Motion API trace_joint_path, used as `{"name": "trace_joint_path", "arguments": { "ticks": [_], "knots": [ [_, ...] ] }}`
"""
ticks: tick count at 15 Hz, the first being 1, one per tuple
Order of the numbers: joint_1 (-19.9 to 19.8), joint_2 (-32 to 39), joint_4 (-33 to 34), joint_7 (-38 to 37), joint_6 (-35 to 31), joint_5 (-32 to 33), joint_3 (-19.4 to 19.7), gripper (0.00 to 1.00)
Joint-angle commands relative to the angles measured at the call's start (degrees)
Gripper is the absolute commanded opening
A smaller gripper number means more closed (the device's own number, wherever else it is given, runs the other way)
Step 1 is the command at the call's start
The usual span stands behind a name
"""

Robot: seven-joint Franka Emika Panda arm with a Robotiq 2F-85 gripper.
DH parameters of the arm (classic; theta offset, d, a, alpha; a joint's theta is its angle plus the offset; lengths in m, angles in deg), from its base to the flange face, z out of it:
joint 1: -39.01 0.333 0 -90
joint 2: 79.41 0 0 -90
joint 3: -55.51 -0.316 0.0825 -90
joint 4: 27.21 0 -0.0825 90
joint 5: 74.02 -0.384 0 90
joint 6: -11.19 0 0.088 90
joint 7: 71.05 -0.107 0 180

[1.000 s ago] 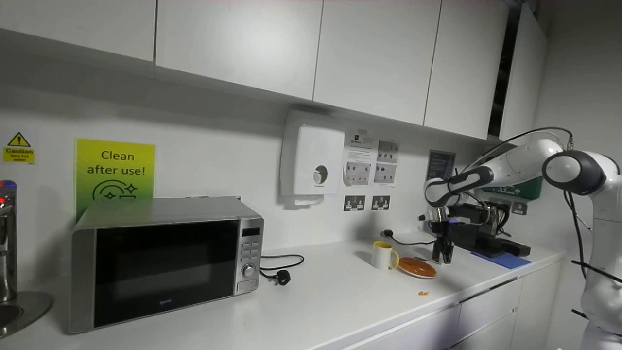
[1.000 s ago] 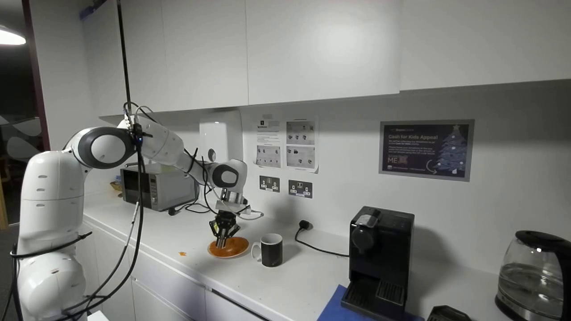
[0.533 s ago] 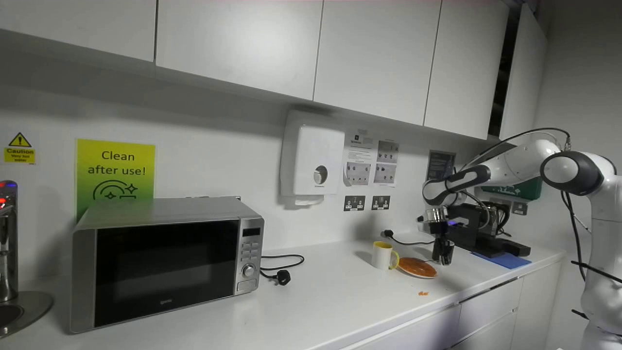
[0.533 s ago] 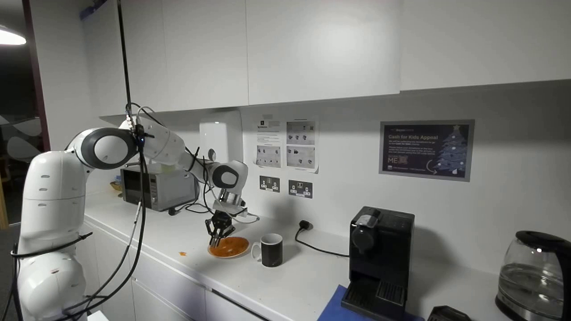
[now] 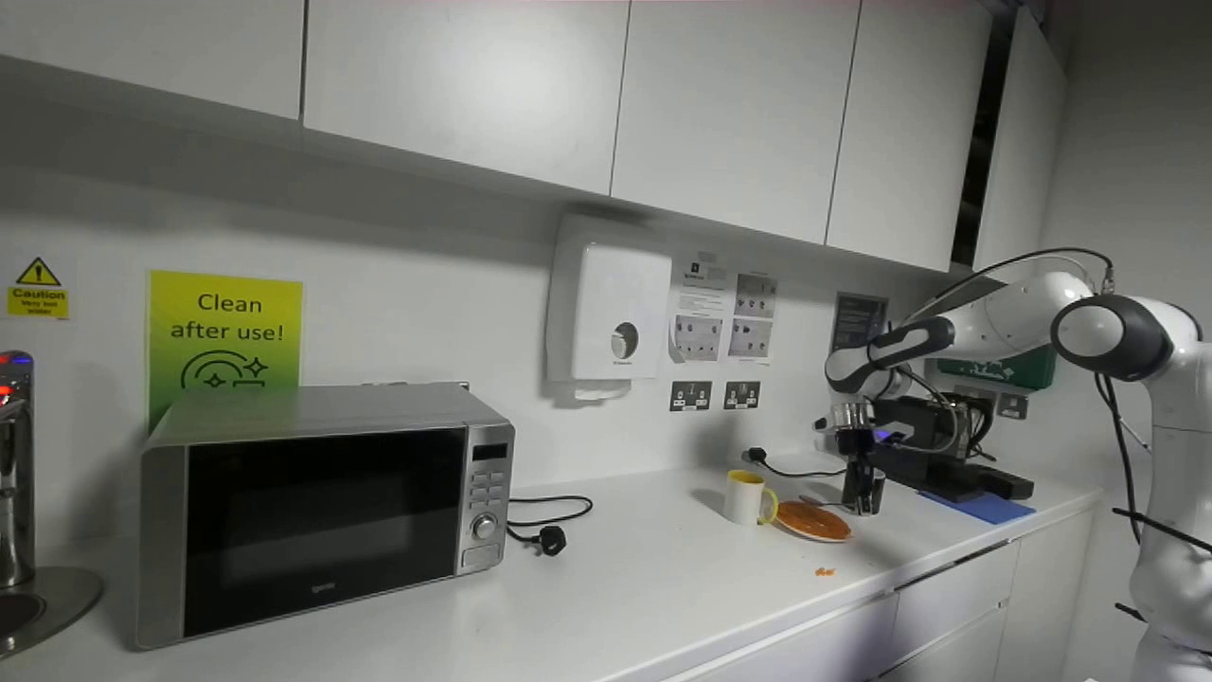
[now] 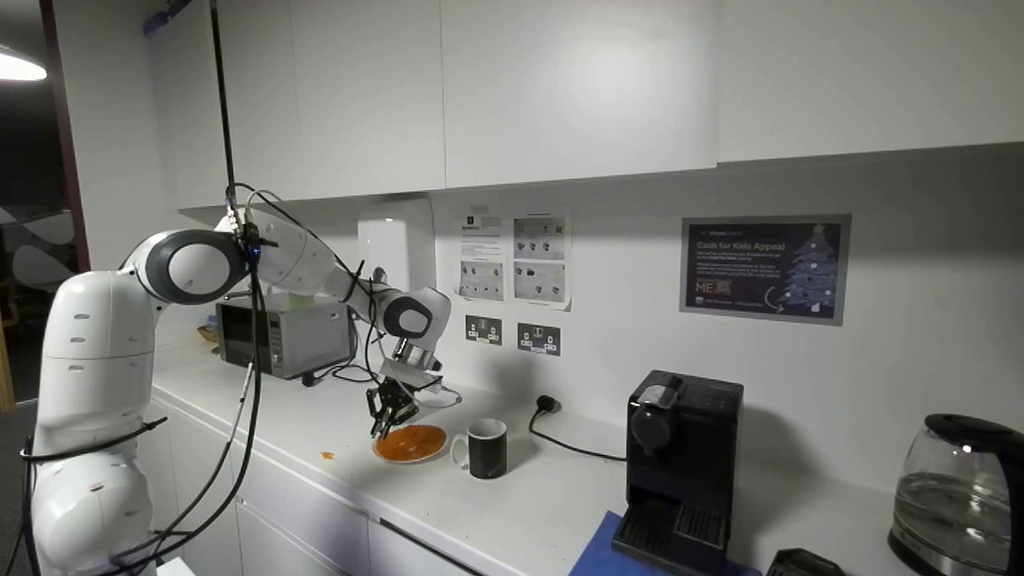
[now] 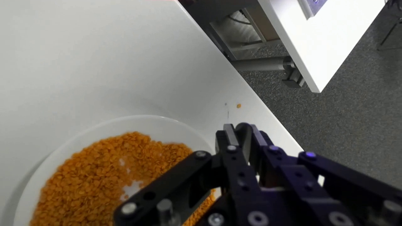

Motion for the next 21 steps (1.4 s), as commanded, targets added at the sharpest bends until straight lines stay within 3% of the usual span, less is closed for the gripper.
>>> {"name": "trace_joint_path", "arguments": {
  "ticks": [1, 21],
  "knots": [
    [-1.22, 1.36, 2.45, 1.04, 2.76, -2.31, 0.16, 0.03],
    [-0.91, 3.15, -0.29, 0.85, 6.94, -2.53, -0.6, 0.03]
  ]
}}
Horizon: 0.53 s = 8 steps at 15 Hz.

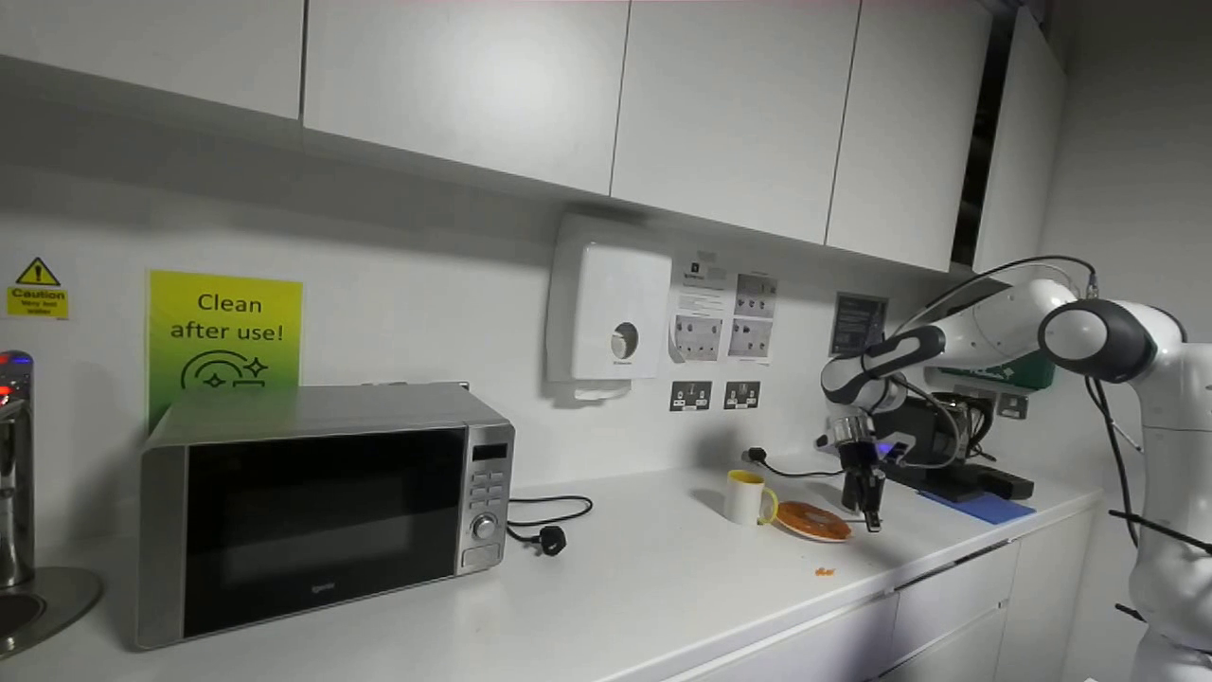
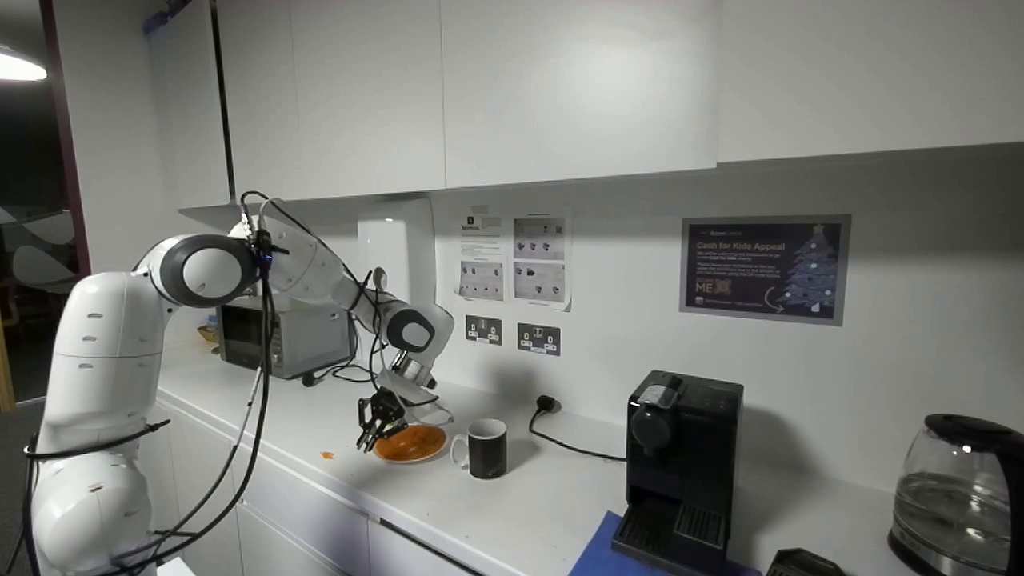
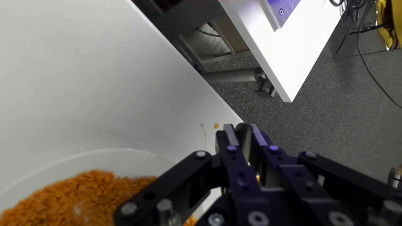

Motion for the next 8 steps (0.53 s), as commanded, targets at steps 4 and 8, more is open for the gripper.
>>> {"name": "trace_joint_path", "arguments": {
  "ticks": [4, 8],
  "knots": [
    [-0.51, 1.02, 0.14, 0.8, 2.15, -0.7, -0.8, 0.03],
    [-0.49, 1.33, 0.34, 0.86, 2.42, -0.7, -1.01, 0.03]
  ]
}}
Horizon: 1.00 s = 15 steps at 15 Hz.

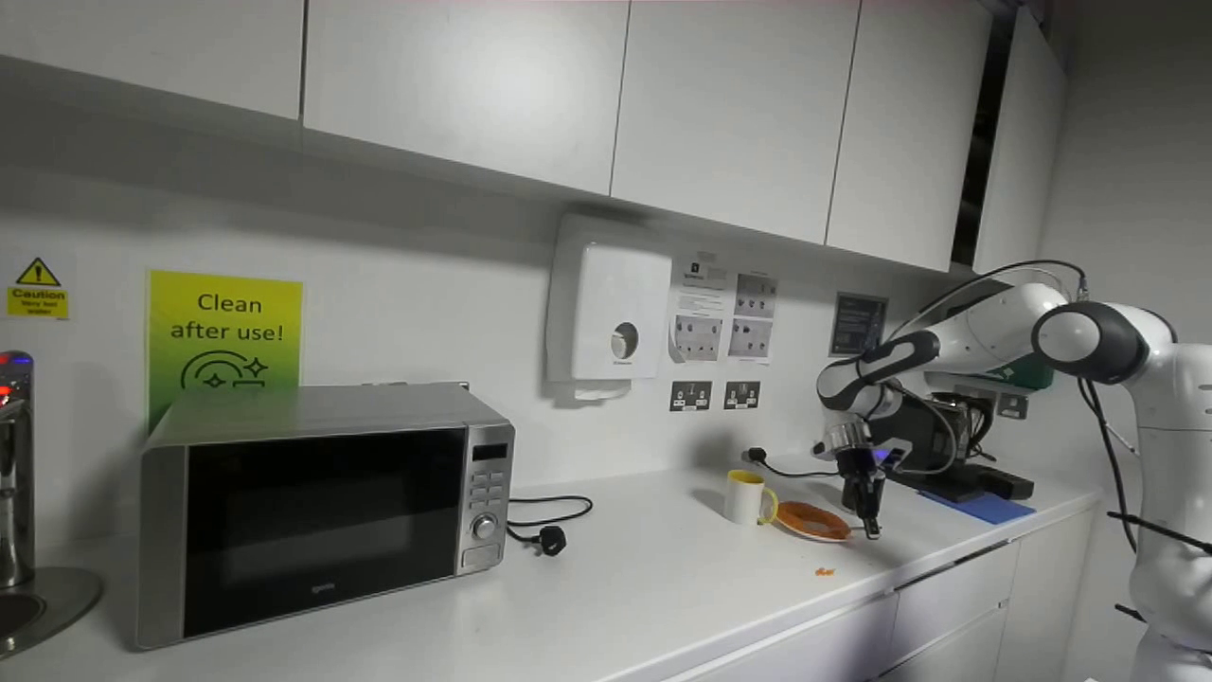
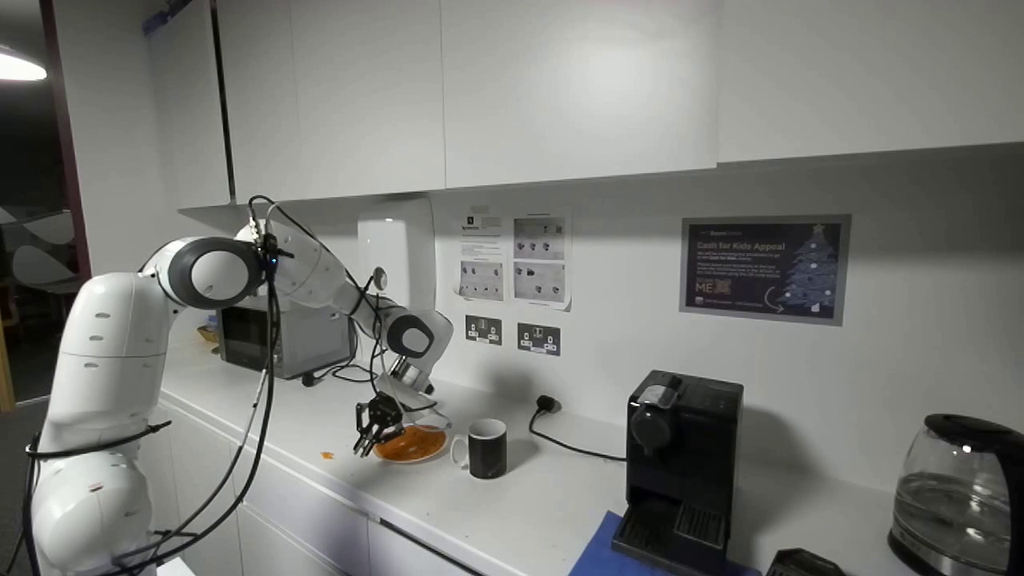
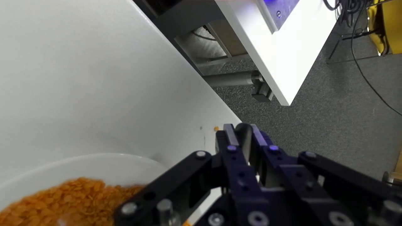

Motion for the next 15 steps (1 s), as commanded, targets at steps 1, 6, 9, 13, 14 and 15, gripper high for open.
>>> {"name": "trace_joint_path", "arguments": {
  "ticks": [1, 6, 9, 13, 14, 15],
  "knots": [
    [-0.69, -0.08, 0.39, 0.78, 2.33, -0.69, -0.37, 0.03],
    [-0.85, 0.49, 0.49, 0.73, 2.43, -0.79, -0.27, 0.03],
    [-0.96, 1.01, 0.58, 0.76, 2.36, -0.9, -0.28, 0.03],
    [-1.29, 1.77, 1.21, 0.63, 2.14, -1.06, -0.15, 0.03],
    [-1.43, 1.69, 1.47, 0.68, 2.33, -1.24, -0.09, 0.03],
    [-1.55, 1.42, 1.63, 0.77, 2.38, -1.36, -0.06, 0.03]
  ]
}}
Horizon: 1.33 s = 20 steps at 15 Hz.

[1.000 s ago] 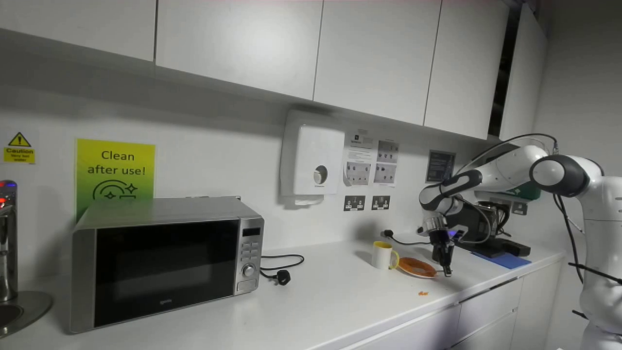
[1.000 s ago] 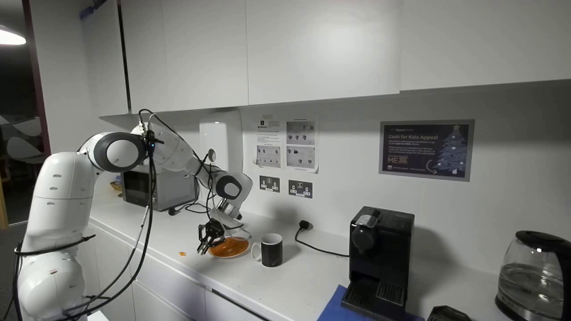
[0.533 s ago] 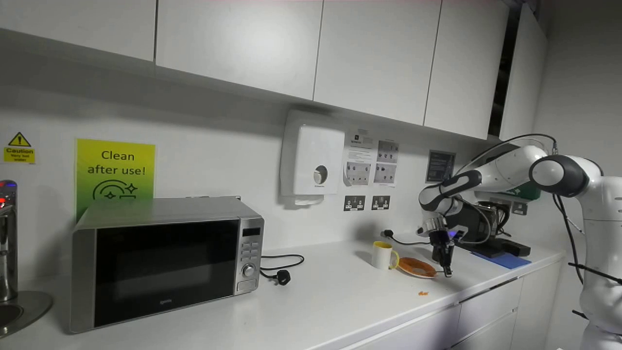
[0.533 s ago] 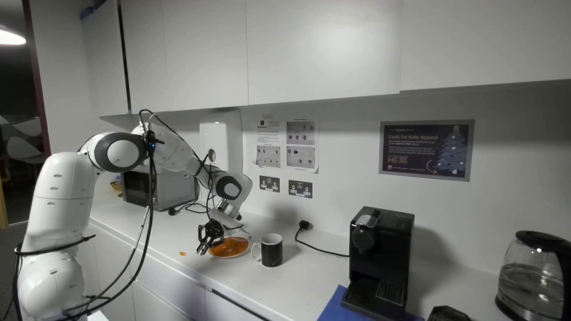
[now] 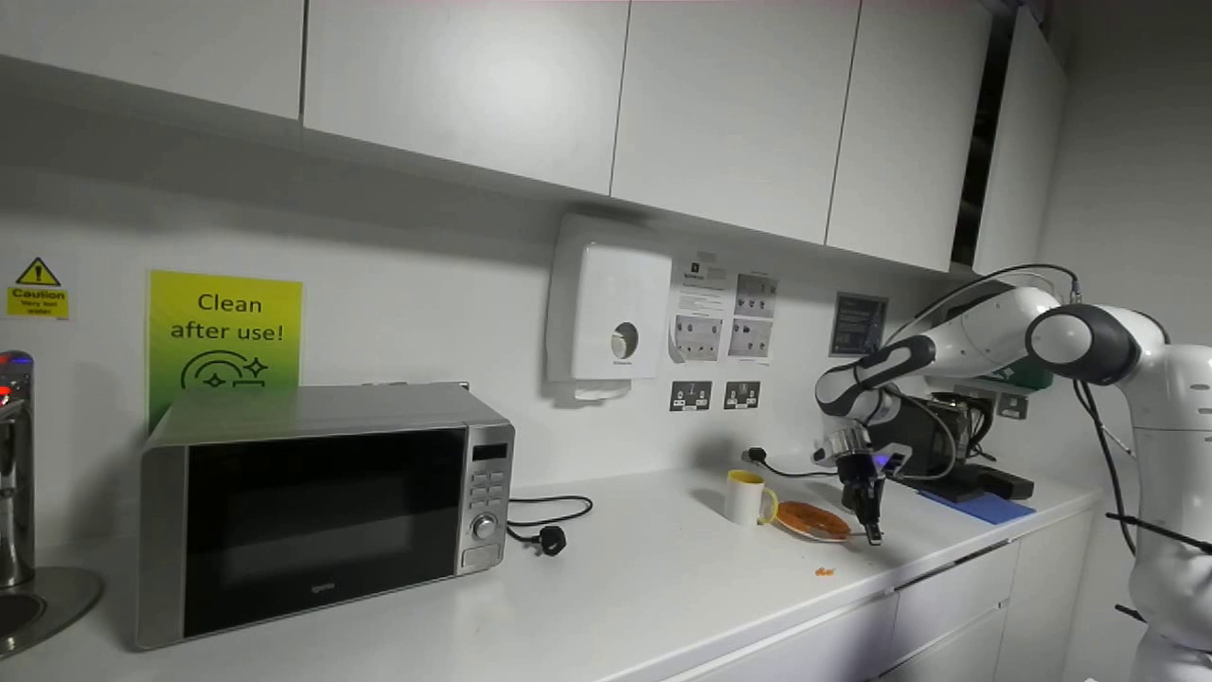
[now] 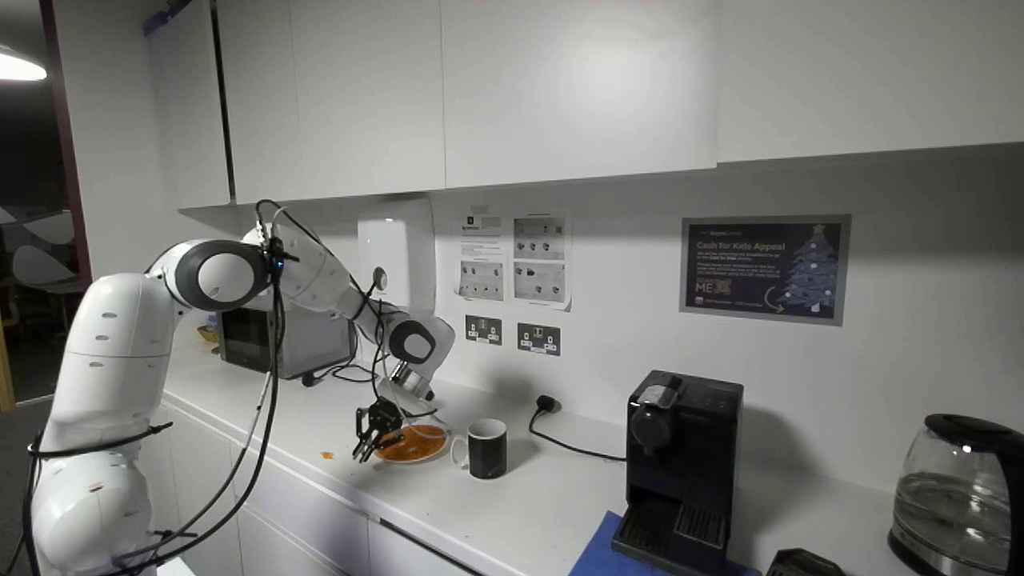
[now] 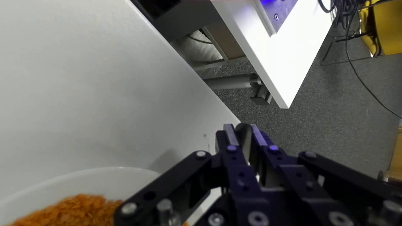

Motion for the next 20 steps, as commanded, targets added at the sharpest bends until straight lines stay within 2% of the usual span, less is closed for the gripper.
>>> {"name": "trace_joint_path", "arguments": {
  "ticks": [1, 20],
  "knots": [
    [-1.39, -0.22, 1.72, 0.84, 2.13, -1.51, -0.12, 0.03],
    [-2.52, 0.9, 2.37, 0.78, 2.0, -2.41, 0.36, 0.03]
  ]
}}
